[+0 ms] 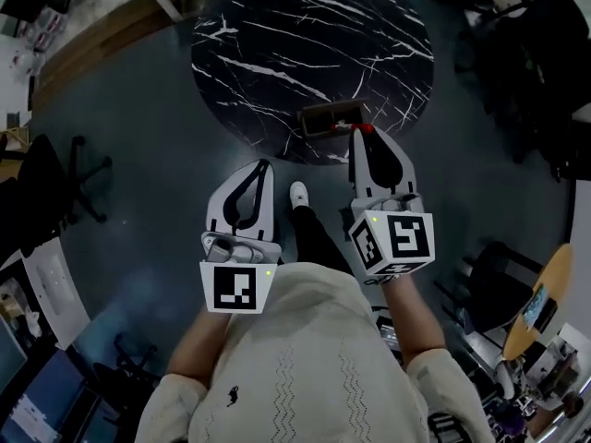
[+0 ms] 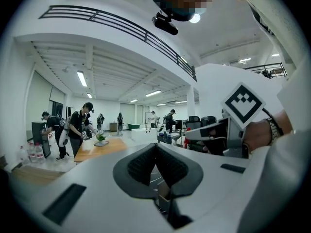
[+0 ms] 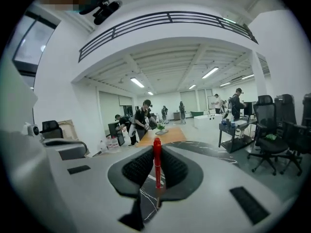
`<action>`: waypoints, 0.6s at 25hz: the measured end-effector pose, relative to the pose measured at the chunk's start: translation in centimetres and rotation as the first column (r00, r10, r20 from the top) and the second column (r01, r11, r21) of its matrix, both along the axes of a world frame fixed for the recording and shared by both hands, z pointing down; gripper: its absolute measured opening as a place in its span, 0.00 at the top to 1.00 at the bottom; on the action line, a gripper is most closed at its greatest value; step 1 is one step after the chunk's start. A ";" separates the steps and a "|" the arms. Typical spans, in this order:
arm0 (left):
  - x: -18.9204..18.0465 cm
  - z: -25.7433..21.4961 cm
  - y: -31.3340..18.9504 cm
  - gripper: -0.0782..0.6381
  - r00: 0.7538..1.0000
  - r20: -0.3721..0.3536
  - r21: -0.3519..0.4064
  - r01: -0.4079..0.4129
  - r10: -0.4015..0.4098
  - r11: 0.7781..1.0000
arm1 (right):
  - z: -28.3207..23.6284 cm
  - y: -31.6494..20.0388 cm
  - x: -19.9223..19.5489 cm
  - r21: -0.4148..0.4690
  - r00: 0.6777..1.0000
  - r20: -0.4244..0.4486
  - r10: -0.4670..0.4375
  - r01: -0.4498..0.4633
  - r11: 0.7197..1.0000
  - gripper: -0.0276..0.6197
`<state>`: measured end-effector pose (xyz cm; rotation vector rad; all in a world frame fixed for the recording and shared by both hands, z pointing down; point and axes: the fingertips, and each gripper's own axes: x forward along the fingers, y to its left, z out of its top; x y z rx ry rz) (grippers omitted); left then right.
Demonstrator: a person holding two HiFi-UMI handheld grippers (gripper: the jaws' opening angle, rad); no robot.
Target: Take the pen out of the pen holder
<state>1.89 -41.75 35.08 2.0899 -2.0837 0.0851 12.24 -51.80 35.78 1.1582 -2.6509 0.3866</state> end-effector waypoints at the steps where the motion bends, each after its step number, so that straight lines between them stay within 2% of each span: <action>1: -0.1 -0.7 0.2 0.87 1.000 -0.003 0.015 0.008 -0.008 1.000 | -1.3 0.5 0.1 0.009 1.000 0.015 -0.009 0.009 1.000 0.86; 4: -0.1 -3.1 0.7 0.87 1.000 -0.003 0.057 0.014 -0.014 0.998 | -4.8 2.7 0.5 0.030 0.998 0.057 -0.033 0.032 0.999 0.86; 8: 0.4 -5.7 1.5 0.87 1.000 0.023 0.117 -0.002 -0.001 0.993 | -7.8 5.4 0.7 0.062 0.996 0.060 -0.063 0.060 0.996 0.86; 10: 0.9 -5.4 1.8 0.87 0.999 0.042 0.107 -0.021 0.017 0.994 | -8.3 6.1 0.7 0.059 0.996 0.059 -0.072 0.069 0.996 0.86; 15: 1.6 -3.7 2.5 0.87 0.999 -0.007 0.076 -0.036 0.037 0.996 | -7.7 6.9 0.9 0.037 0.997 0.051 -0.064 0.063 0.997 0.86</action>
